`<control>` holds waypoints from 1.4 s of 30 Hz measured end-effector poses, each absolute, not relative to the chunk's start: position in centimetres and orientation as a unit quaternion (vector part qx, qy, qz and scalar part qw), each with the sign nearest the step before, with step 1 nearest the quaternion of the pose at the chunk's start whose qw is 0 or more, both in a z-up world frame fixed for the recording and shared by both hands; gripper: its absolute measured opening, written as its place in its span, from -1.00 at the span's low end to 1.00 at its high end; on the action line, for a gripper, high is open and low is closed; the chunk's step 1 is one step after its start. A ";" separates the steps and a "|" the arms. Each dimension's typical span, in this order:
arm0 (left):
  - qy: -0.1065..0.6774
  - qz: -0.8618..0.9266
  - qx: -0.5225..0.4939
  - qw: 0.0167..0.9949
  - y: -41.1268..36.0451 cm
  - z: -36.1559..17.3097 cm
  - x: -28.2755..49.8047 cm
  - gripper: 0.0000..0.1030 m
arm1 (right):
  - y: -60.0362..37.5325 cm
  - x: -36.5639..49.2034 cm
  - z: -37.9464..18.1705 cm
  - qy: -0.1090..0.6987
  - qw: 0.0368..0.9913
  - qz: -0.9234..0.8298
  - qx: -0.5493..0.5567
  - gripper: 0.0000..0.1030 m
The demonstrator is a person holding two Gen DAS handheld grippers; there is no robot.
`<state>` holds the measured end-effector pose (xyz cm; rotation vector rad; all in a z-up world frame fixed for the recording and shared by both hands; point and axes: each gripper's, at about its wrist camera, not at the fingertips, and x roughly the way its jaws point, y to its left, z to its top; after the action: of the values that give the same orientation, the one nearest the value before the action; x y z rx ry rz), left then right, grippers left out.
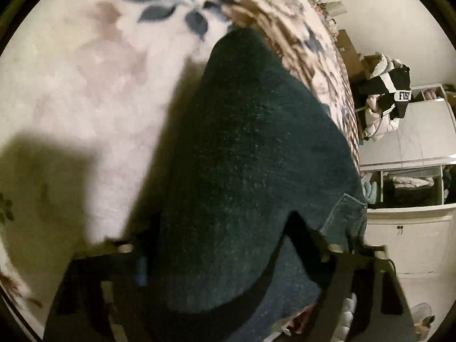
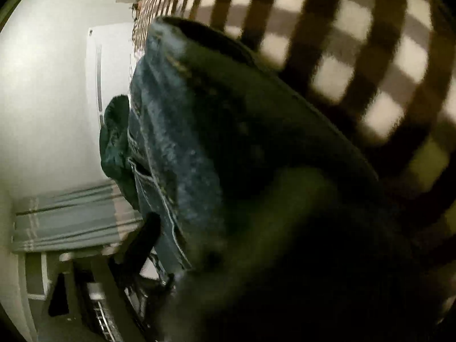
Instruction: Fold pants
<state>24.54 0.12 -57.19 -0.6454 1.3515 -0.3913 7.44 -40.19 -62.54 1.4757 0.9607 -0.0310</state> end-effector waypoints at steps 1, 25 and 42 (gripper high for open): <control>0.605 -0.179 -0.295 0.718 0.3 -56.8 24.4 0.15 | -39.8 7.6 -62.2 0.415 0.636 -0.014 0.650 -0.05; 0.555 -0.204 -0.276 0.758 5.1 -45.1 29.2 -0.56 | -33.8 17.0 -48.9 0.424 0.684 0.037 0.592 -0.45; 0.664 -0.225 -0.283 0.654 10.5 -57.9 32.2 0.46 | -23.3 12.0 -60.5 0.460 0.578 -0.041 0.673 0.83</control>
<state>32.25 10.49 -57.94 -0.6425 1.5059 -0.5101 12.00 -23.25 -60.52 1.5735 1.0769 -0.0956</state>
